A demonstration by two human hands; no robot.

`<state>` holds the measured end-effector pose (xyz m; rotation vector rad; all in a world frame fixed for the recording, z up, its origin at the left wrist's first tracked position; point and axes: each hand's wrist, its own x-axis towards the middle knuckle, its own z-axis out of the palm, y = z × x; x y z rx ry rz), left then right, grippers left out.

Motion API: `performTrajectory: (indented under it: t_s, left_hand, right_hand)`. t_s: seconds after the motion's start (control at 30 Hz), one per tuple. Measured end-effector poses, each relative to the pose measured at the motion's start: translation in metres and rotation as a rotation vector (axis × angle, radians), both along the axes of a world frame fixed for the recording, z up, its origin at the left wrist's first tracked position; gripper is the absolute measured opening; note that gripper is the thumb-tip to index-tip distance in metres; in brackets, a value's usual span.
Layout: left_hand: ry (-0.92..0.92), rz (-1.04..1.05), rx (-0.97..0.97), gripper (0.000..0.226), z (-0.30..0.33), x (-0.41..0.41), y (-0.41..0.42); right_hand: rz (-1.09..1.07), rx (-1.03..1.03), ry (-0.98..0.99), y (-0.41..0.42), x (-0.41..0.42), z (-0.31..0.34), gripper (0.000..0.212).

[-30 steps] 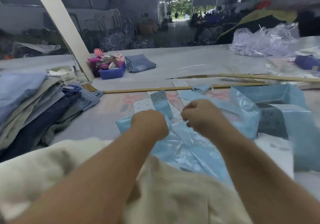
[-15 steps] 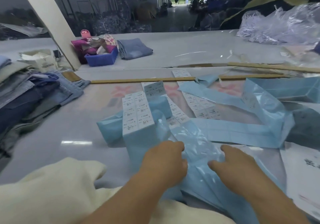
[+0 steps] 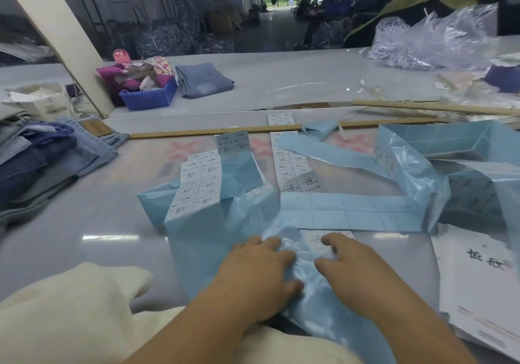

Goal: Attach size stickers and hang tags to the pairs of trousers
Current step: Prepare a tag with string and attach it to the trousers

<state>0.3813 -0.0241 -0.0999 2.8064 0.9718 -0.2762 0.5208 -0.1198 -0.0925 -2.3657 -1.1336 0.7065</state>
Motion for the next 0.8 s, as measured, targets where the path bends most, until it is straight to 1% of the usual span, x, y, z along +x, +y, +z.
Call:
performTrajectory:
  t_s: [0.1, 0.2, 0.23, 0.3, 0.33, 0.4, 0.47, 0.5, 0.53, 0.63, 0.67, 0.8]
  left_hand:
    - [0.038, 0.167, 0.066, 0.047, 0.004, -0.002, 0.006]
    - [0.050, 0.197, 0.094, 0.038, 0.004, -0.002, 0.008]
    - [0.025, 0.172, 0.084, 0.036, 0.002, -0.003, 0.008]
    - [-0.043, 0.048, 0.032, 0.055, -0.001, -0.001, 0.009]
    - [-0.044, -0.039, -0.008, 0.062, -0.001, 0.001, 0.008]
    - [-0.038, -0.174, -0.048, 0.056, 0.000, 0.005, 0.005]
    - [-0.088, -0.180, -0.035, 0.039, -0.001, 0.007, 0.004]
    - [-0.110, -0.150, -0.006, 0.030, -0.001, 0.007, 0.004]
    - [-0.116, -0.123, 0.026, 0.026, -0.002, 0.007, 0.003]
    - [-0.087, -0.075, 0.077, 0.039, -0.001, 0.008, 0.002]
    - [-0.108, -0.063, 0.086, 0.039, -0.001, 0.009, 0.001]
    - [-0.334, 0.015, 0.079, 0.032, 0.000, 0.008, 0.000]
  right_hand:
    - [-0.063, -0.037, -0.039, -0.001, 0.005, 0.001, 0.041]
    - [-0.084, -0.104, -0.121, -0.002, 0.009, 0.001, 0.043]
    - [-0.089, -0.119, -0.128, -0.001, 0.009, 0.001, 0.042]
    - [-0.098, -0.129, -0.150, -0.002, 0.009, 0.001, 0.043]
    - [-0.109, -0.125, -0.159, -0.001, 0.010, 0.000, 0.045]
    - [-0.133, -0.119, -0.166, -0.001, 0.010, 0.000, 0.051]
    - [-0.152, -0.095, -0.131, 0.001, 0.010, -0.002, 0.055]
    - [-0.158, -0.068, -0.093, 0.001, 0.010, -0.004, 0.056]
    - [-0.166, -0.029, -0.047, 0.001, 0.010, -0.005, 0.059]
    - [-0.215, 0.153, 0.108, 0.003, 0.012, -0.008, 0.069]
    - [-0.241, 0.233, 0.163, 0.004, 0.013, -0.008, 0.072]
    - [-0.299, 0.528, 0.357, 0.007, 0.012, -0.008, 0.071]
